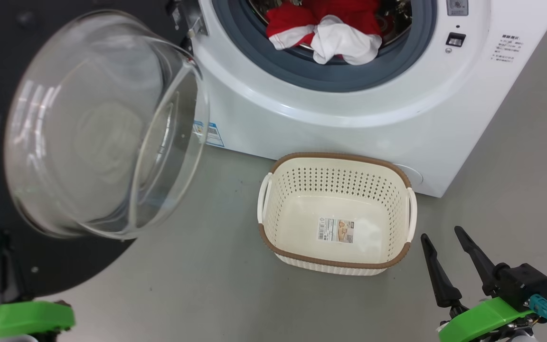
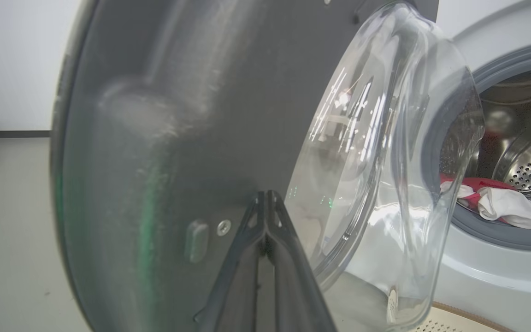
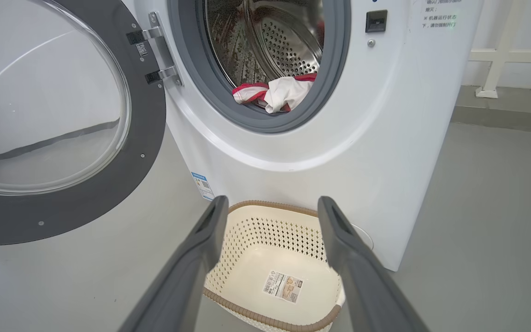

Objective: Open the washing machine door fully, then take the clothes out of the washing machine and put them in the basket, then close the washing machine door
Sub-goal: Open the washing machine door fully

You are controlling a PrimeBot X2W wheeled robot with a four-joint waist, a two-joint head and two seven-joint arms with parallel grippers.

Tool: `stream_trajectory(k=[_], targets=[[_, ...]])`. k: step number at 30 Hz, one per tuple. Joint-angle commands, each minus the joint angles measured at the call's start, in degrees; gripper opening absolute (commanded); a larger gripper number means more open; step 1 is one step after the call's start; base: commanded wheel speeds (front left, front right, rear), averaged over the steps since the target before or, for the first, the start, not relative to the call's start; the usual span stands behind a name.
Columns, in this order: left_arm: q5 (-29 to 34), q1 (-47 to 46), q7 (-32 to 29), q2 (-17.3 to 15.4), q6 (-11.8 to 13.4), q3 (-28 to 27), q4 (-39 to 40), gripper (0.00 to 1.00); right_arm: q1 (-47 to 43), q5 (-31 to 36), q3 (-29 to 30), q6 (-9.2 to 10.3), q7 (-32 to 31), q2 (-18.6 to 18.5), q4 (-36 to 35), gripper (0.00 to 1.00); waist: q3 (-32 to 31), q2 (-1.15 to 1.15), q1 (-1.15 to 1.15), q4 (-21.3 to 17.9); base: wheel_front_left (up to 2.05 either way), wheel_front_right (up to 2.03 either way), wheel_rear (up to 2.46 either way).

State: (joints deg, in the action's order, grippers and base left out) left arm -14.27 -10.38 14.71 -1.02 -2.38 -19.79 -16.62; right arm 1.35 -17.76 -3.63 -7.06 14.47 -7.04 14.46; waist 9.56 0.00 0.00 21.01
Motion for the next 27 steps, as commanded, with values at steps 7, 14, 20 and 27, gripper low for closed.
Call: stream_trajectory(k=[7,14,20,27], targets=[[1.5,-7.1,0.3,-2.4,-2.0,-8.7,-2.7,0.00,2.3,0.2,-1.4,-0.43,0.5,-1.2,-1.6,1.00,1.8,0.00,0.00,-0.8,0.00,0.00,0.00],[3.3,-11.8,0.3,-4.4,-3.0,-12.9,-6.8,0.00,3.1,0.2,-1.8,-0.43,0.5,-1.8,-1.7,1.00,3.6,0.00,0.00,-1.5,0.00,0.00,0.00],[3.7,-15.4,0.3,-5.9,-3.6,-16.8,-10.2,0.00,4.0,0.2,-2.1,-0.43,0.5,-2.3,-1.8,1.00,5.3,0.00,0.00,-2.3,0.00,0.00,0.00],[5.0,-18.9,0.3,-7.2,-4.0,-19.9,-13.2,0.00,4.7,0.1,-2.5,-0.43,0.5,-3.0,-1.7,1.00,6.6,0.00,0.00,-3.1,0.00,0.00,0.00]])
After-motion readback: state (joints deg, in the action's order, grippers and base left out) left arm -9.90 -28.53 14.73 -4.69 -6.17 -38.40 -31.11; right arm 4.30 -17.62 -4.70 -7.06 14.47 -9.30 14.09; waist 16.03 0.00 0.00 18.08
